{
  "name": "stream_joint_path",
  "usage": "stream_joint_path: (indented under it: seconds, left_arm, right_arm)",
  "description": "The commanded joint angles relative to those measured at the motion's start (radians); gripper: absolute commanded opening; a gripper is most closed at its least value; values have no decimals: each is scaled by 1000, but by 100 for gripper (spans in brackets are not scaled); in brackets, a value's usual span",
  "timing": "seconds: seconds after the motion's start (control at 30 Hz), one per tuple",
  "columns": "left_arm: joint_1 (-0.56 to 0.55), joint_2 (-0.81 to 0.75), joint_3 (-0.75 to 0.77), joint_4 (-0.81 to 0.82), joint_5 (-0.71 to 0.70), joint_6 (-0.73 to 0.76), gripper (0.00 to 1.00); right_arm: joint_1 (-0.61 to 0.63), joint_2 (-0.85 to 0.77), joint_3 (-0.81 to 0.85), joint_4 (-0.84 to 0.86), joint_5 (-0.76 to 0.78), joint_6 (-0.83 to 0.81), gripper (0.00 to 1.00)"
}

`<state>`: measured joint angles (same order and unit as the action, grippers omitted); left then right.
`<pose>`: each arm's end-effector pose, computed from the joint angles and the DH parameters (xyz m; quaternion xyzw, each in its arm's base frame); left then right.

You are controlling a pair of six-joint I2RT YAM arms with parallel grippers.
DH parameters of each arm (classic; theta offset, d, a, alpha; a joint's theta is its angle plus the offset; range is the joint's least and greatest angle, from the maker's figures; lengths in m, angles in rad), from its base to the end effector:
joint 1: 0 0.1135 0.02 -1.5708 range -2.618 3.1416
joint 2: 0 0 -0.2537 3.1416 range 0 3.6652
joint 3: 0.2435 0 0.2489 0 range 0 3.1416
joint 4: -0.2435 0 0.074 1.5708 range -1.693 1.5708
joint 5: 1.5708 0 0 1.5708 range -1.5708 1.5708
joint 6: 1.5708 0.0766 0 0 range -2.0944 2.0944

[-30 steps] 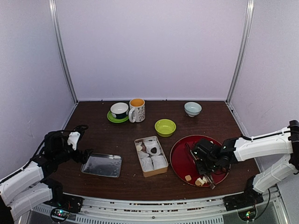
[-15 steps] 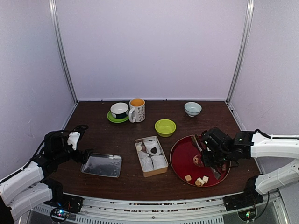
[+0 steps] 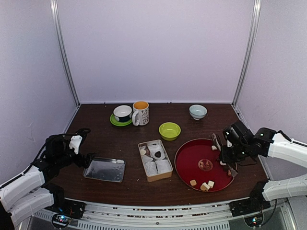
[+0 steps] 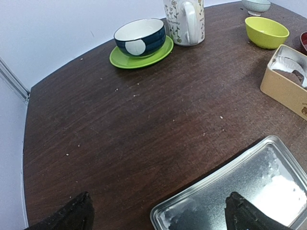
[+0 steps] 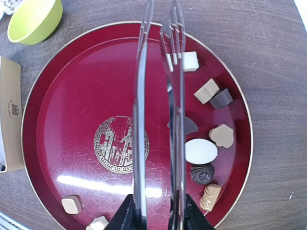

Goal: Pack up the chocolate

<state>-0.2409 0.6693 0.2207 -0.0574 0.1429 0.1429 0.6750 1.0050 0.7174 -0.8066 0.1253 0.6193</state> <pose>0.1875 -0.0573 0.1476 0.1995 0.8367 -0.0862 0.5027 0.1633 0.1184 0.1834 -0.0122 0.9699 0.0935 0.2246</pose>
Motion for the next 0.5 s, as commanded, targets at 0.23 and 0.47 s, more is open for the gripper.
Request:
stream_joint_path:
  seconds: [0.23,0.47]
  left_arm:
    - [5,-8,10,22,17,14,98]
    - [5,-10,10,21,17,13,98]
  right_arm:
    - [-89,13,-17,12,-107,-34,36]
    - [-119,9,-34,9,-125,-9,41]
